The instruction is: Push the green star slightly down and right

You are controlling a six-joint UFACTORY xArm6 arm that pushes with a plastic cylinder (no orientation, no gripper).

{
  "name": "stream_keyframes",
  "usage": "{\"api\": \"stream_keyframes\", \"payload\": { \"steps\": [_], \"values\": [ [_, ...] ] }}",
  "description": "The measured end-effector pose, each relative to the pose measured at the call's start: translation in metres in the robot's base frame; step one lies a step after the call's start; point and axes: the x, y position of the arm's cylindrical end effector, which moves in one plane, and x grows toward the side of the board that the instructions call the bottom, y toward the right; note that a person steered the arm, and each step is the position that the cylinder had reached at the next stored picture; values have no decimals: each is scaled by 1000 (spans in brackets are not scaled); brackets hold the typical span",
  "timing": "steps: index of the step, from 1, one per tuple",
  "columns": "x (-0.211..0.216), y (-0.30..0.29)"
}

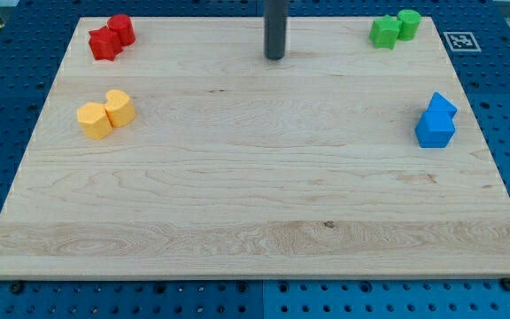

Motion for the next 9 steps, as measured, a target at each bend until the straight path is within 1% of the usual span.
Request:
{"api": "stream_keyframes", "payload": {
  "steps": [2, 3, 4, 6, 7, 8, 9],
  "values": [
    [-69, 88],
    [-70, 113],
    [-54, 139],
    [-37, 152],
    [-35, 150],
    [-27, 135],
    [-13, 152]
  ]
}}
